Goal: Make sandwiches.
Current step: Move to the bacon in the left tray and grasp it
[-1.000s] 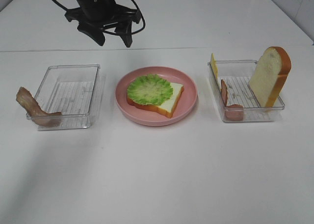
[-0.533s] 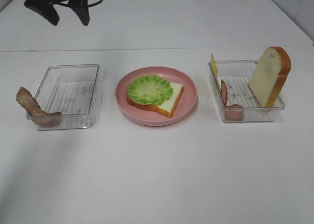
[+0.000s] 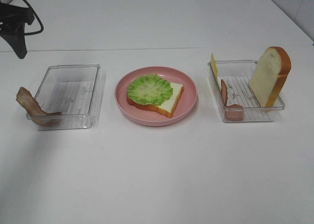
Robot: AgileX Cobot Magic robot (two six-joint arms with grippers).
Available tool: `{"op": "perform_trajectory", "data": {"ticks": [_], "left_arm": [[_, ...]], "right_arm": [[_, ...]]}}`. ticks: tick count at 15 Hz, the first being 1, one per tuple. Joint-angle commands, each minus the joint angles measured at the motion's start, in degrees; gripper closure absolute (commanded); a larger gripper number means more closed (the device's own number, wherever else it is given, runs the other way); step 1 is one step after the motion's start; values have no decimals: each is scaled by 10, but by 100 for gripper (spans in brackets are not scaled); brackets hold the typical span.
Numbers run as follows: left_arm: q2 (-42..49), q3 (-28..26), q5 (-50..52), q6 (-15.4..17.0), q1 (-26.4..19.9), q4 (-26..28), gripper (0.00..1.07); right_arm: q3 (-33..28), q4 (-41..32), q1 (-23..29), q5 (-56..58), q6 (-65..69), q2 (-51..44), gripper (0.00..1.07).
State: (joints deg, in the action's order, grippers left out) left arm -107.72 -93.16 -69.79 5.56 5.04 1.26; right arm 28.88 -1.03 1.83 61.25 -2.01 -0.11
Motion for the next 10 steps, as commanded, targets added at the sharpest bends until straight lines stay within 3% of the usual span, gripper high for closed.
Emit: {"op": "perform_trajectory", "data": {"ticks": [1,4,10], "left_arm": [[2,53,16,12,0,-5,40],[-4,97,77,17,0,-5,40],[-60,101,114,19,0,16,45]], "right_arm": [[-2,-4,-4,-6,-3,-9,30],[-2,-4,-4,-6,-3,-9,30],[-2,-4,-4,-6,-3,-9,30]]}}
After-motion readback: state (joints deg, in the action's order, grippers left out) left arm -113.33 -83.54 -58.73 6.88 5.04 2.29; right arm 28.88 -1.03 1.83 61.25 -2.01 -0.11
